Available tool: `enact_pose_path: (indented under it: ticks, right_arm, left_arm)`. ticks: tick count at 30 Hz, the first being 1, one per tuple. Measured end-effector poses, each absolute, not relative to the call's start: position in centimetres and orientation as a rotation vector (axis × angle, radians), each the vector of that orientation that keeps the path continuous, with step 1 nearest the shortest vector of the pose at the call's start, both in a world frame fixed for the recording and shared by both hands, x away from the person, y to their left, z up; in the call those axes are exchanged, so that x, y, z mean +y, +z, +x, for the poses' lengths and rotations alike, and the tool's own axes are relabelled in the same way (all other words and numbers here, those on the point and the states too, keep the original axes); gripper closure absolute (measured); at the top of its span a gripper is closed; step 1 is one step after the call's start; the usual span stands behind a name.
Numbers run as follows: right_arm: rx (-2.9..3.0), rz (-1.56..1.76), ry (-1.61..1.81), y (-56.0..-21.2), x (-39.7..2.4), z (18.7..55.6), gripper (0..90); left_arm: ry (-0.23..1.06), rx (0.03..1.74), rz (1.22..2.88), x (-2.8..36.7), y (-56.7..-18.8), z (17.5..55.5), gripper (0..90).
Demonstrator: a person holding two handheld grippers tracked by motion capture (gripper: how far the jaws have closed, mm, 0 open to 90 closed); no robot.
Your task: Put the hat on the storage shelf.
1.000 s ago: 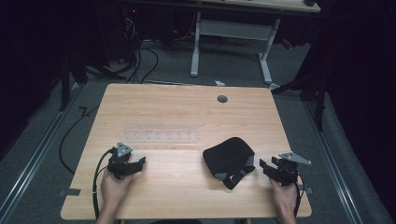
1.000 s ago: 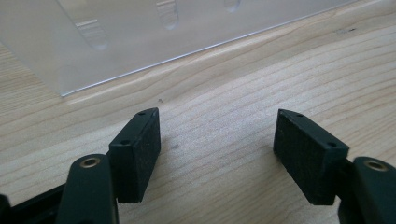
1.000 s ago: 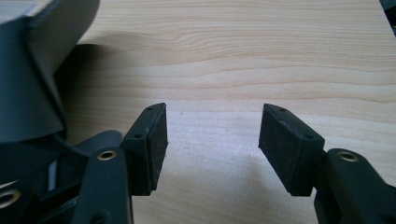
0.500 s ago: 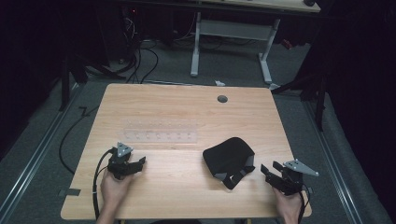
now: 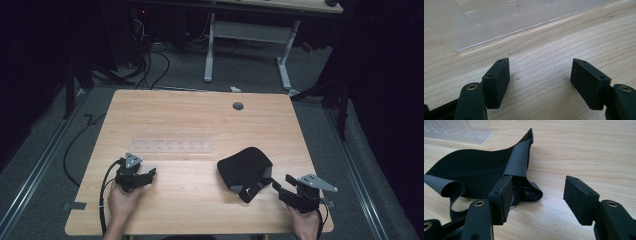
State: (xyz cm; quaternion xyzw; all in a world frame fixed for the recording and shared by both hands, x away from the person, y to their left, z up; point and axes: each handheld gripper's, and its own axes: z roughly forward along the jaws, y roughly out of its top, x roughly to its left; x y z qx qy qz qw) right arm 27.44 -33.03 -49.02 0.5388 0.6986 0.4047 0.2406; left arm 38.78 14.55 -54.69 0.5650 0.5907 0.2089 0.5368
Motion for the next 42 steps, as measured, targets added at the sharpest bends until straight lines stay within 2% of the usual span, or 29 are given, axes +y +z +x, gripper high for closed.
enact_pose_path:
  ticks: [14,28,42]
  right_arm:
    - [1.974,1.435,1.148,-48.7,-31.6,29.8,38.7]
    - [2.038,1.477,1.162,-50.3,-30.9,32.7,38.2]
    - [2.087,1.499,1.199,-51.5,-30.3,34.1,45.2]
  left_arm:
    - [0.498,1.407,1.347,14.6,-54.7,38.8,32.1]
    - [0.497,1.406,1.346,14.5,-54.7,38.8,31.9]
    - [0.497,1.407,1.344,14.5,-54.7,38.8,31.8]
